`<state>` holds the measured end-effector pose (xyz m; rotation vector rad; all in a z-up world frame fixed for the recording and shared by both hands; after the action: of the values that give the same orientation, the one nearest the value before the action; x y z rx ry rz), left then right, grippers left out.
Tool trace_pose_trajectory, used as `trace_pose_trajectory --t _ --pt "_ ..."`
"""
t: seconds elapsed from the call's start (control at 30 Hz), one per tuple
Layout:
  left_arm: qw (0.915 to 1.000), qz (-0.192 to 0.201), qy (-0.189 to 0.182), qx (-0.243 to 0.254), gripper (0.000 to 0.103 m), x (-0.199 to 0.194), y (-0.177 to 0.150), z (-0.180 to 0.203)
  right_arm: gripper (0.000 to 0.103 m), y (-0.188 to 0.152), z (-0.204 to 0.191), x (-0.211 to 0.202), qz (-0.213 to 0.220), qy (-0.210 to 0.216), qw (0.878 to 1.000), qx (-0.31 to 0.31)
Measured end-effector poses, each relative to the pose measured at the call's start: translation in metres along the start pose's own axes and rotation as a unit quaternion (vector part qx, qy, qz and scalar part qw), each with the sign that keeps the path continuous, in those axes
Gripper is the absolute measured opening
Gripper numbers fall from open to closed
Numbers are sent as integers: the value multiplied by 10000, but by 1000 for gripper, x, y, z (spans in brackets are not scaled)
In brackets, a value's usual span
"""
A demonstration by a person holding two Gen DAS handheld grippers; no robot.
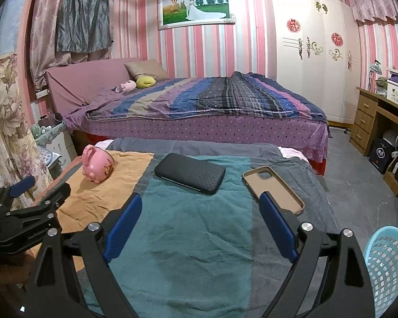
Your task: Collect trash
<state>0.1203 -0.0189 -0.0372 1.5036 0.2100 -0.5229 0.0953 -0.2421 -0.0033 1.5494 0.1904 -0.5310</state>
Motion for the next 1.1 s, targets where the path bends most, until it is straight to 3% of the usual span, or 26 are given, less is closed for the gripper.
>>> trace_pose_trajectory --t 1.1 --pt "9998 26 -118 -127 98 -5 1 5 88 -2 13 0 39 -150 9999 -49"
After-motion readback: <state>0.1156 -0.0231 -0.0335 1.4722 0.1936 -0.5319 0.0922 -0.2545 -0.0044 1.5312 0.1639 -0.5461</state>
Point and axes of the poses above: each gripper's, at about its wrist camera, not at the fingertips, and x roughly the way its jaws point, z to its right, y to its top, the point moved 8 cm from there along x, roughly the way its jaws point, and after that the axes turned 12 degrees about -y, right-handed, at the moved point
